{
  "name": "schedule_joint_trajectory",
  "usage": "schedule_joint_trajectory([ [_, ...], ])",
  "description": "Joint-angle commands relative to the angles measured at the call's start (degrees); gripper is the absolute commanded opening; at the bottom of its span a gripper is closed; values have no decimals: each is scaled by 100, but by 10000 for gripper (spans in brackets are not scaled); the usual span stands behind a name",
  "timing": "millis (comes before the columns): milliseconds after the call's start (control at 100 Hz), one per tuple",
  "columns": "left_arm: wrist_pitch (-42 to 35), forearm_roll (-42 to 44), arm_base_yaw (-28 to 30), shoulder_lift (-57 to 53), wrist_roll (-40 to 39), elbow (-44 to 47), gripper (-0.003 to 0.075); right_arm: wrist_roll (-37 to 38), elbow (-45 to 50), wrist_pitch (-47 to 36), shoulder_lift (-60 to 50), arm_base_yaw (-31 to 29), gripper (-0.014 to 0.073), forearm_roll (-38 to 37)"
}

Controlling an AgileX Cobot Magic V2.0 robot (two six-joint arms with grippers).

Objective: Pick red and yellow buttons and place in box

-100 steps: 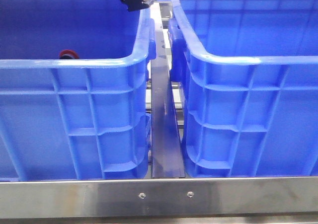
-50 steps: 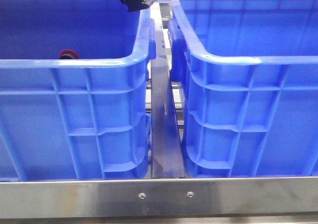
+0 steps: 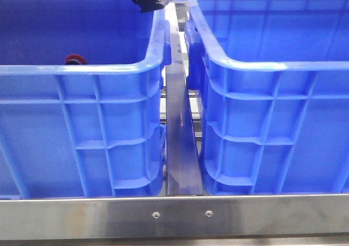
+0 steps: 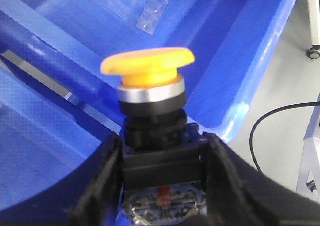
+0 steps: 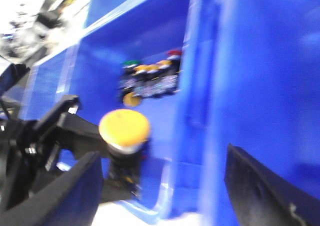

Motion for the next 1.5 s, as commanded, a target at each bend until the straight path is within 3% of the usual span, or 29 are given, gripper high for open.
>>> schedule_joint_trajectory([
  [0,-246,-208,-49,-209,7,-160,78,-626,-220,-34,326,190,538,1095],
  [210,-246,-208,-49,-209,7,-160,78,-1429,-454,324,1002,496,538,2191],
  [620,-246,-208,-49,-209,7,-160,78,-1527,-796,446,1477,916,533,2249],
  [690,-246,-208,-49,-209,7,-160,78,-1600,-796,446,1477,916,465,2249],
  [820,-246,-208,-49,-209,7,-160,78,-1625,-796,482,1477,916,197,2249],
  [890,-258,-208,-49,-209,7,-160,78,-1631,-796,486,1477,916,116,2249],
  [940,-285,-208,-49,-209,7,-160,84,-1631,-796,486,1477,916,104,2249],
  [1030,-285,-208,-49,-209,7,-160,151,-1653,-796,481,1477,911,105,2249],
  [1200,-294,-186,-38,-209,7,-197,464,-1721,-796,465,1471,808,105,2254],
  [1250,-294,-186,-38,-209,7,-253,522,-1726,-800,465,1471,719,105,2254],
  [1330,-283,-172,-38,-209,7,-336,535,-1780,-825,460,1471,514,105,2254],
  [1490,-243,-144,-38,-209,7,-351,529,-2669,-1011,502,1471,-151,111,2234],
])
